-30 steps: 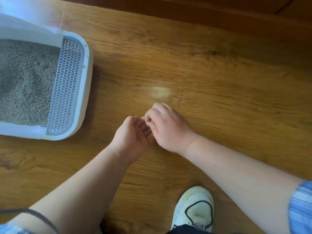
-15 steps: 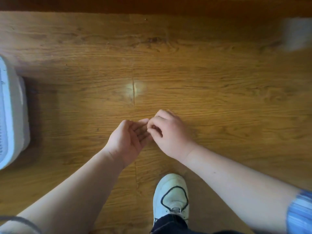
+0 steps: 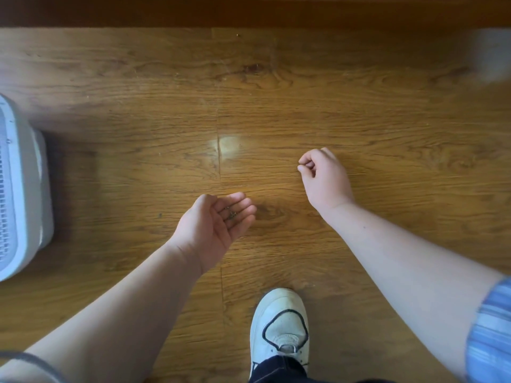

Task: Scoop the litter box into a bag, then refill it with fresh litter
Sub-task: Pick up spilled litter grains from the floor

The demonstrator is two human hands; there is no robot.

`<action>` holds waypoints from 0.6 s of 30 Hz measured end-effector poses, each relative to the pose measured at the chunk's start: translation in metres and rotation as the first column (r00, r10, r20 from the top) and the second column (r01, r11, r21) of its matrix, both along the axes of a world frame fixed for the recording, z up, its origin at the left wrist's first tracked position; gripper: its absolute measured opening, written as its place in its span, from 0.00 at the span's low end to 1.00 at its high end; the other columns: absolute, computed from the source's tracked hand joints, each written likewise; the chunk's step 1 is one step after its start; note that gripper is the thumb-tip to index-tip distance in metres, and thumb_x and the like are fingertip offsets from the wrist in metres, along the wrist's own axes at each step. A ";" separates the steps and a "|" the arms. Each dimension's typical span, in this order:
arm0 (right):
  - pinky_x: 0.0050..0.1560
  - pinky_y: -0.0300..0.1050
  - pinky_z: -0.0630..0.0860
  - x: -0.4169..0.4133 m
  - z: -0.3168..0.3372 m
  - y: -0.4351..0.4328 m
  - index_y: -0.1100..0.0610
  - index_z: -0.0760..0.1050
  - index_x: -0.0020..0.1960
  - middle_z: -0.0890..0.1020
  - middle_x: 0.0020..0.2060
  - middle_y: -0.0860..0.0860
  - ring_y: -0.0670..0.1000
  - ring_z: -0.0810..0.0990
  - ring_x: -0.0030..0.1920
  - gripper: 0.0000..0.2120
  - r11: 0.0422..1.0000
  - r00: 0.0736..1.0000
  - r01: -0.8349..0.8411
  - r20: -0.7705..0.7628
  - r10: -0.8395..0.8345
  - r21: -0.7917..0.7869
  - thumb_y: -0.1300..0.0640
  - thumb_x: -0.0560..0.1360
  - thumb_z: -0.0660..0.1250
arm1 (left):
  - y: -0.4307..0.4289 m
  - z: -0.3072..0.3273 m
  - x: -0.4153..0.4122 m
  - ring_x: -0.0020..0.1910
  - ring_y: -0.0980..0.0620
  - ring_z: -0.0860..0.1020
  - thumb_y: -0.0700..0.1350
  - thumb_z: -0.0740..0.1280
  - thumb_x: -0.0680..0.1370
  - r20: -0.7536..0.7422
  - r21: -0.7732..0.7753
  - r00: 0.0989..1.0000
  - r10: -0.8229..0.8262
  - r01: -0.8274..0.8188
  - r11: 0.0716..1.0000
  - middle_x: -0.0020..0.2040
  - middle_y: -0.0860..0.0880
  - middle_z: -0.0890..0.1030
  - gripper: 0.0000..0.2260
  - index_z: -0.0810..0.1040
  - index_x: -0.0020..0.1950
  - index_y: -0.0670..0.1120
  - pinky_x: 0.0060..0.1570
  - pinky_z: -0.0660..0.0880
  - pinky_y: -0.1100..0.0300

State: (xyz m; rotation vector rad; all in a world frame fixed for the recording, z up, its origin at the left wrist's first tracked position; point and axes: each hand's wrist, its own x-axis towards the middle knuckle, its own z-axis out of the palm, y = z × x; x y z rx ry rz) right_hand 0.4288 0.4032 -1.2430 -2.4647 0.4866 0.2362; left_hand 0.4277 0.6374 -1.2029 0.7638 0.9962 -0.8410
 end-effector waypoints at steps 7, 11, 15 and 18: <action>0.43 0.50 0.75 0.001 -0.005 0.000 0.54 0.73 0.44 0.74 0.44 0.45 0.50 0.72 0.46 0.05 0.981 0.989 -0.142 0.006 0.144 -0.129 0.60 0.79 0.62 | 0.005 0.002 0.000 0.50 0.41 0.84 0.45 0.51 0.82 -0.013 0.015 1.000 0.021 -0.021 1.000 0.52 0.36 0.84 0.20 0.79 0.57 0.34 0.52 0.79 0.49; 0.43 0.50 0.76 0.010 -0.003 0.008 0.52 0.73 0.46 0.73 0.46 0.45 0.50 0.74 0.47 0.05 0.955 0.975 -0.223 -0.052 0.216 -0.197 0.57 0.80 0.60 | 0.010 0.005 0.001 0.50 0.40 0.84 0.45 0.51 0.82 -0.025 0.014 0.999 0.041 -0.040 0.999 0.52 0.36 0.83 0.20 0.79 0.56 0.34 0.53 0.79 0.48; 0.42 0.47 0.75 0.033 0.001 0.031 0.50 0.73 0.46 0.73 0.47 0.44 0.49 0.75 0.43 0.06 0.977 0.980 -0.197 0.022 0.200 -0.078 0.57 0.80 0.60 | 0.017 0.008 0.004 0.49 0.40 0.84 0.43 0.52 0.81 -0.019 0.015 0.998 0.063 -0.063 0.998 0.52 0.35 0.84 0.19 0.79 0.57 0.34 0.53 0.79 0.48; 0.44 0.47 0.75 0.056 0.002 0.047 0.51 0.75 0.47 0.74 0.47 0.45 0.49 0.75 0.43 0.06 0.979 0.977 -0.202 0.055 0.204 -0.039 0.57 0.80 0.61 | 0.024 0.009 0.004 0.49 0.40 0.84 0.43 0.52 0.81 -0.012 0.013 0.997 0.080 -0.080 0.997 0.53 0.35 0.83 0.19 0.78 0.57 0.33 0.53 0.79 0.48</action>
